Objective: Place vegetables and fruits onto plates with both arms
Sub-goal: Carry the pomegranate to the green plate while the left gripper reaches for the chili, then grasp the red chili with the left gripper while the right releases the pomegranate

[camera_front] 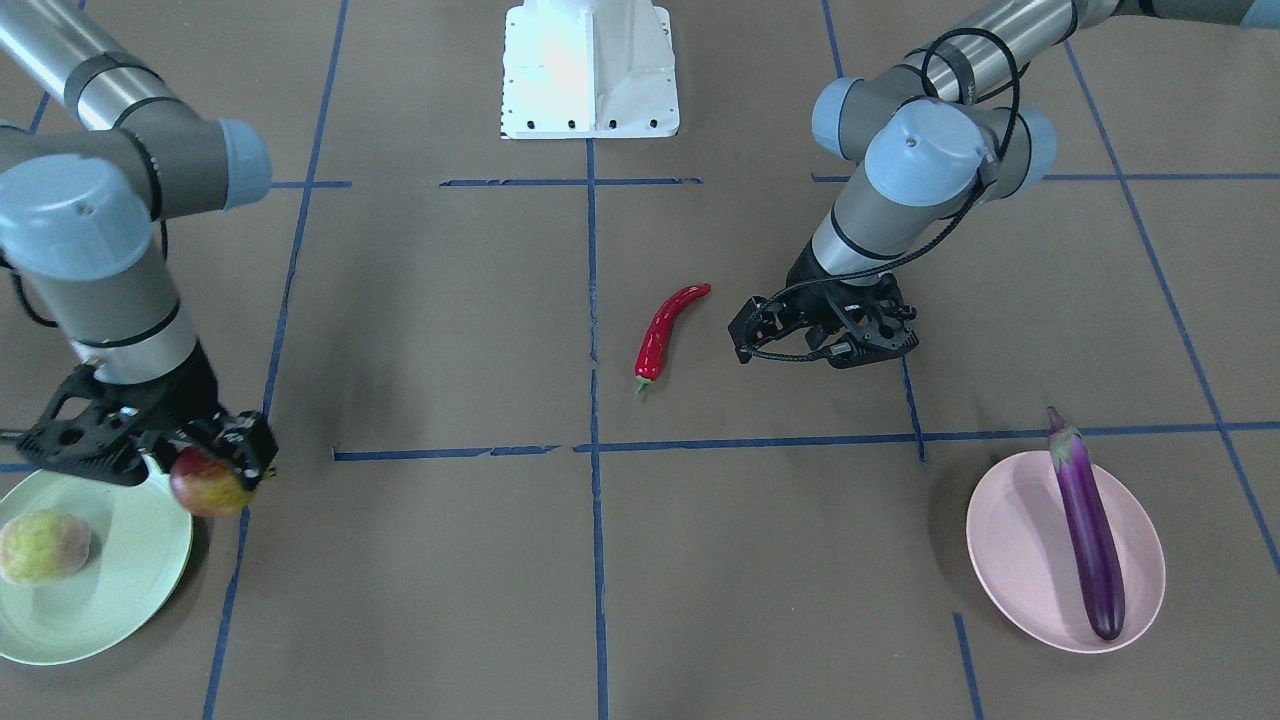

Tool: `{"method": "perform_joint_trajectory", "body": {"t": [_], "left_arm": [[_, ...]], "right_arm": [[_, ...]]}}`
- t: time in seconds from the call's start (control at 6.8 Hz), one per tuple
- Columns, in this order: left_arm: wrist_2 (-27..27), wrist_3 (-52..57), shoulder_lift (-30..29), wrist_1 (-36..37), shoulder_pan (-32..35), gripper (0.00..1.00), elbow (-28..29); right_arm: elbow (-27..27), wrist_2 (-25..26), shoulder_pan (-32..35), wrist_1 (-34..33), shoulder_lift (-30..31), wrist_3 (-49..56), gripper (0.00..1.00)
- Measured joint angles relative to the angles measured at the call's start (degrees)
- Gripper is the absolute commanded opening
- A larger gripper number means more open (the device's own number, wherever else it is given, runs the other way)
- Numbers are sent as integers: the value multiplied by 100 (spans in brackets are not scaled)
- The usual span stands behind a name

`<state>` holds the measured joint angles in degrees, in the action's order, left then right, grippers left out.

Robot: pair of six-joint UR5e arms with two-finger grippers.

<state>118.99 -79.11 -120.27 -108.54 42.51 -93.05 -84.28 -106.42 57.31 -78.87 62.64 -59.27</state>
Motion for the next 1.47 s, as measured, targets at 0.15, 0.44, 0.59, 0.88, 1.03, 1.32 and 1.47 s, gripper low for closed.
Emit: {"method": "perform_joint_trajectory", "body": {"t": [0.15, 0.44, 0.59, 0.88, 1.03, 1.32, 1.47], "left_arm": [[-43, -5, -3, 0, -71, 100, -15], [-231, -140, -29, 0, -357, 100, -59], [-273, -167, -53, 2, -555, 100, -104], [-590, 631, -134, 12, -1033, 99, -153], [-923, 1564, -207, 12, -1219, 99, -88], [-1220, 2688, -488, 5, -1315, 98, 218], [-1339, 2805, -699, -7, -1324, 88, 441]], "right_arm": [[435, 15, 124, 243, -31, 79, 13], [794, 9, 193, 536, -59, 80, 100], [786, -10, 204, 576, -45, 92, 100], [652, -52, 214, 613, 4, 137, 100], [624, -44, 206, 617, 14, 142, 100], [592, -41, 182, 619, 23, 138, 100], [566, -53, 179, 617, 17, 137, 100]]}}
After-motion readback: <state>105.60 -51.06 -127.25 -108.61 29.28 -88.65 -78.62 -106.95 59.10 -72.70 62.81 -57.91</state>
